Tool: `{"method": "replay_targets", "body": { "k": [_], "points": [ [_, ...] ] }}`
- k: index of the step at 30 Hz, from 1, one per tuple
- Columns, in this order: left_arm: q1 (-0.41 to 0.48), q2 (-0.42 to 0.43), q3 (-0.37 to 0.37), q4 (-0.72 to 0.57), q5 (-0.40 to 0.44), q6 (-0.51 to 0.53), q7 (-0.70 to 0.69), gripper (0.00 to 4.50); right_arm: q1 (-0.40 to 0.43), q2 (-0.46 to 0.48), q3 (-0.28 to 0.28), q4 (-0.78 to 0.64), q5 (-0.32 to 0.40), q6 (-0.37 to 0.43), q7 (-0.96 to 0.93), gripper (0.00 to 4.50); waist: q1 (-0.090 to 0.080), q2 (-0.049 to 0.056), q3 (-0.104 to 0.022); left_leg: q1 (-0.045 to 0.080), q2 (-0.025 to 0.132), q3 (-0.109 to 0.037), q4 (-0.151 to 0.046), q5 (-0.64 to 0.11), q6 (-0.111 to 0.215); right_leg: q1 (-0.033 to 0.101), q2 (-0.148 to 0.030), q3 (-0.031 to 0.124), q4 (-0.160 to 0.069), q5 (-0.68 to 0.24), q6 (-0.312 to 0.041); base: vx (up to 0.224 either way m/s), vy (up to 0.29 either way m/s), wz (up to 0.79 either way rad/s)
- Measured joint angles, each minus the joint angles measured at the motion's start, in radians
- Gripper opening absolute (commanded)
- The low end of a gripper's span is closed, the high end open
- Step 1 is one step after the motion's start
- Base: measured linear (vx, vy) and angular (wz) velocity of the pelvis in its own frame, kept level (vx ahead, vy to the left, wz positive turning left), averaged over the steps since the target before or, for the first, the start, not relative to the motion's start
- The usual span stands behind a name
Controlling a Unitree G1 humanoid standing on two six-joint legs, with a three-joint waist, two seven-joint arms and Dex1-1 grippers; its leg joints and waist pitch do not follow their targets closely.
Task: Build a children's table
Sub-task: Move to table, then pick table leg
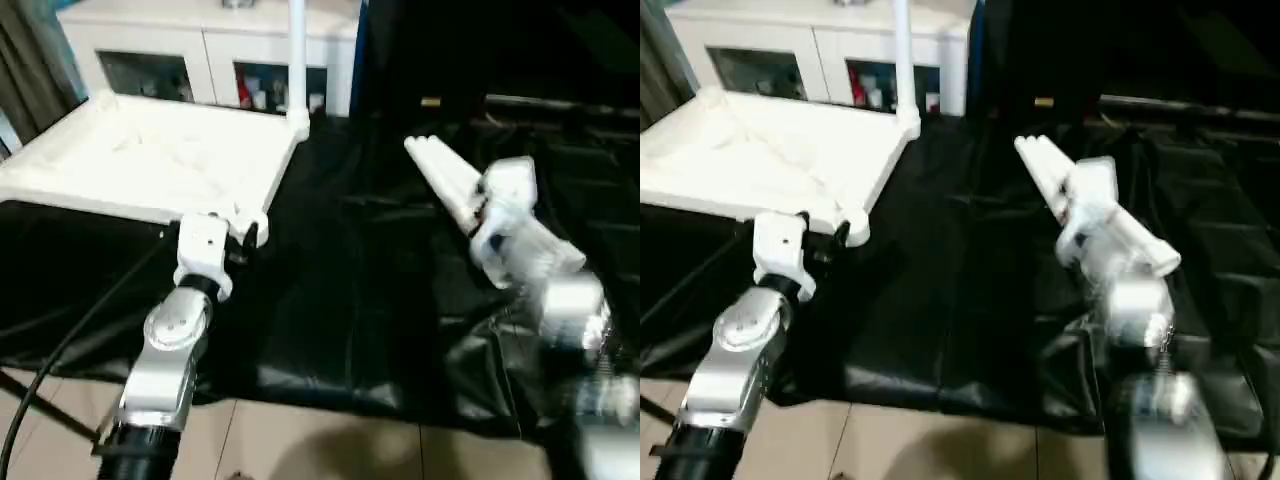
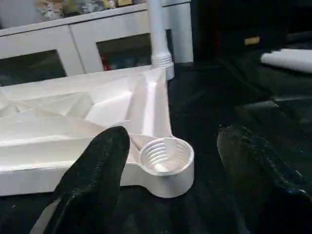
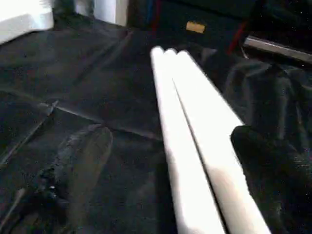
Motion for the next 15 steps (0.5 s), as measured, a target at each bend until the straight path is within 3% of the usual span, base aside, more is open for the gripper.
{"method": "replay_targets", "body": {
  "k": [3, 7, 15],
  "points": [
    [0.017, 0.030, -0.018, -0.075, -0.051, 0.027, -0.091, 3.35, -0.123, -0.057, 0.025, 0.210, -0.038, 0.003, 0.021, 4.47, 0.003, 0.001, 0.001, -0.009, 0.000, 0.002, 0.001, 0.002, 0.003, -0.006, -0.002, -0.001, 0.000, 0.001, 0.000, 0.000, 0.000, 0.00],
    [0.057, 0.082, -0.035, -0.161, -0.113, 0.073, -0.200, 3.35, -0.255, -0.095, 0.042, 0.386, -0.059, 0.011, 0.094, 4.47, 0.005, 0.001, 0.001, -0.010, 0.002, 0.003, 0.001, 0.002, 0.004, -0.008, -0.001, -0.002, 0.001, 0.000, -0.001, 0.000, 0.000, 0.00],
    [0.099, 0.148, -0.075, -0.285, -0.180, 0.171, -0.324, 3.35, -0.342, -0.100, 0.048, 0.597, -0.072, 0.042, 0.131, 4.47, 0.008, 0.008, 0.007, -0.013, 0.014, 0.025, 0.001, 0.006, 0.007, -0.015, -0.001, -0.001, 0.003, 0.002, -0.004, 0.000, 0.000, 0.00]
  ]
}}
